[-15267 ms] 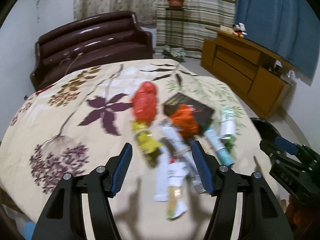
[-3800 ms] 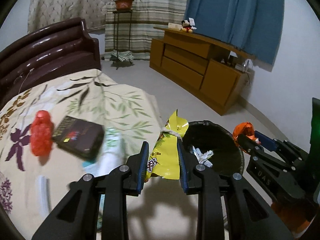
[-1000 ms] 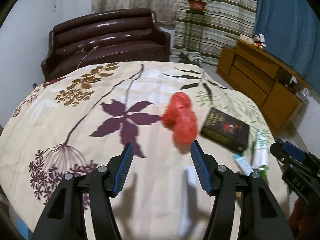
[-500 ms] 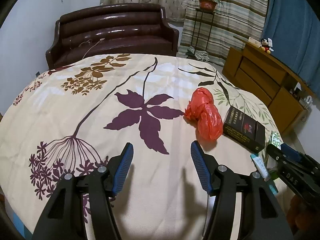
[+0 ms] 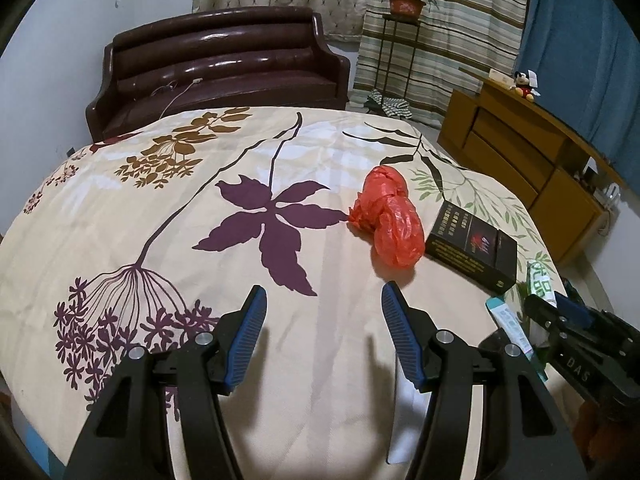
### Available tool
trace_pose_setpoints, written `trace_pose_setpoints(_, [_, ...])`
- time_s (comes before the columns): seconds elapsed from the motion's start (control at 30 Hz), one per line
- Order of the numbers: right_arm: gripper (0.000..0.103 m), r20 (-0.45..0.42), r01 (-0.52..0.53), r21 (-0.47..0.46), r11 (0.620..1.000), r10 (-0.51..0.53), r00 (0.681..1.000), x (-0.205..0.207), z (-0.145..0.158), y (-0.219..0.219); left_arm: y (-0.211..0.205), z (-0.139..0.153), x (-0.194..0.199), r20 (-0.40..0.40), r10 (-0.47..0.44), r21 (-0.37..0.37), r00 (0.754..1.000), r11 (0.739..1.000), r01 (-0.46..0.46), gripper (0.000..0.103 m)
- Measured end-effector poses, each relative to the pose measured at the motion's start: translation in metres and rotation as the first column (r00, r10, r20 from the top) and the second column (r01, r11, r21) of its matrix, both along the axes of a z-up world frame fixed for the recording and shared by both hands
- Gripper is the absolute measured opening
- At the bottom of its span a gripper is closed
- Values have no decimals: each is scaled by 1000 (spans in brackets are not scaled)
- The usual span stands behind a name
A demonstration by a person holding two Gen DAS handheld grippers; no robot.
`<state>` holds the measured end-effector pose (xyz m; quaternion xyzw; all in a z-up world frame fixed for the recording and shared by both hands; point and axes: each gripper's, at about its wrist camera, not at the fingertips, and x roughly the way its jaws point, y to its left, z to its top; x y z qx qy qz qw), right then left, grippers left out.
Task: Collect trash
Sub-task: 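Grasp the white-and-green packet with the right tool while the left tool grasps the white strip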
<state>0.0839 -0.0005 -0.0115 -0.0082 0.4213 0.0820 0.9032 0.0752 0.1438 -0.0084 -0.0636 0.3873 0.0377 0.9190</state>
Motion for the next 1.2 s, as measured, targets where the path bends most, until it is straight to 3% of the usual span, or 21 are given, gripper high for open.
trace_pose_setpoints(0.1, [29,6,-3,-2,1000,3,1000,-4,3,-2,-4,0,-3,-1,-7,1,1000,1000,7,59])
trace_pose_setpoints(0.7, [29,48,16,9,1000,-17,999,-38,12,-28,-48,-18,-26,-69,-119,23,990,992,121,58])
trace_pose_setpoints(1.0, [29,49,22,21,1000,-23,999,-45,11,-36,-55,-24,-28,-90,-159,20,983,987,162,19])
trace_pose_setpoints(1.2, [29,52,24,20,1000,-25,998,-46,11,-37,-56,-24,-31,-79,-177,14,981,984,178,16])
